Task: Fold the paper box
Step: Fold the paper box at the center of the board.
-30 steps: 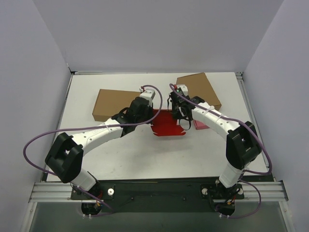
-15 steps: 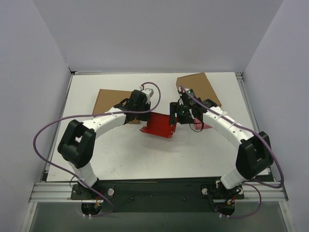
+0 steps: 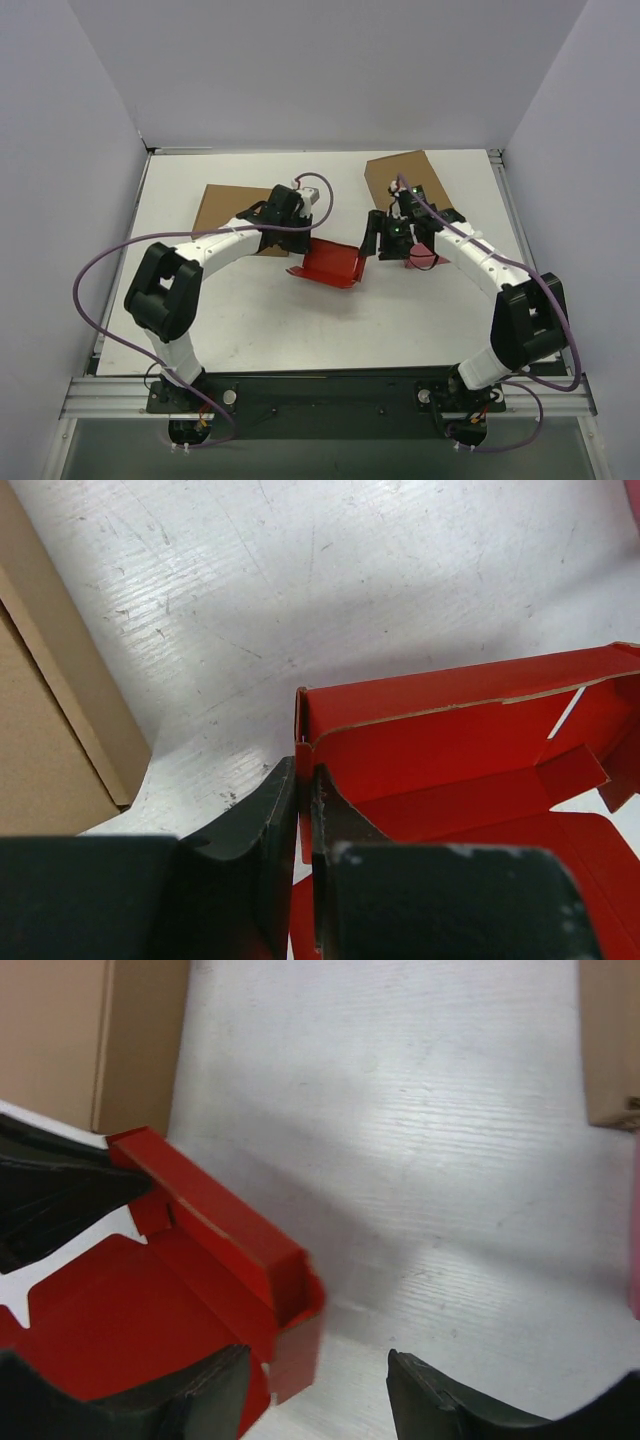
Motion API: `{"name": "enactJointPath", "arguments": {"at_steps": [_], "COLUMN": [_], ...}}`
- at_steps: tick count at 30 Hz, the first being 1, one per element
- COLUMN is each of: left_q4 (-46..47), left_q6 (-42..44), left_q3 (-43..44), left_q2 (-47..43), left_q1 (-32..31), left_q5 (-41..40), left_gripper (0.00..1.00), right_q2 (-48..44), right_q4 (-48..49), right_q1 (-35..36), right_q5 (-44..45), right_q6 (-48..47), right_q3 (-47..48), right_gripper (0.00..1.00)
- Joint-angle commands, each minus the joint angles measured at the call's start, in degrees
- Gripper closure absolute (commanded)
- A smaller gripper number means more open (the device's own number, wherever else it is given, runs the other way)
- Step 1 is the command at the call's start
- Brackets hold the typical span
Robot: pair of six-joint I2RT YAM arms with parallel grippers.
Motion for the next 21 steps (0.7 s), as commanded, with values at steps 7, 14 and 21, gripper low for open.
{"name": "enactJointPath", "arguments": {"at_steps": [7, 14, 21], "left_q4": [13.0, 18.5, 18.5], "left_q6": [-10.3, -14.8, -14.6], "left_q3": [-6.4, -9.4, -9.8], "left_q2": [-4.4, -6.1, -6.9], "left_q1": [3.5, 3.5, 3.5], "left_q5": [9.2, 10.9, 10.8], "left_gripper": [1.00, 1.00, 1.00], "right_q2": [-2.7, -1.6, -0.9], "right_q4": [9.0, 22.4, 37.4], "right_q1": [-9.1, -9.3, -9.3], "right_q5": [-14.1, -22.8, -29.9], "right_q6": [4.8, 10.7, 19.3], "right_q3": [-8.9, -12.9, -16.4], "right_gripper": [0.61, 0.62, 0.62]}}
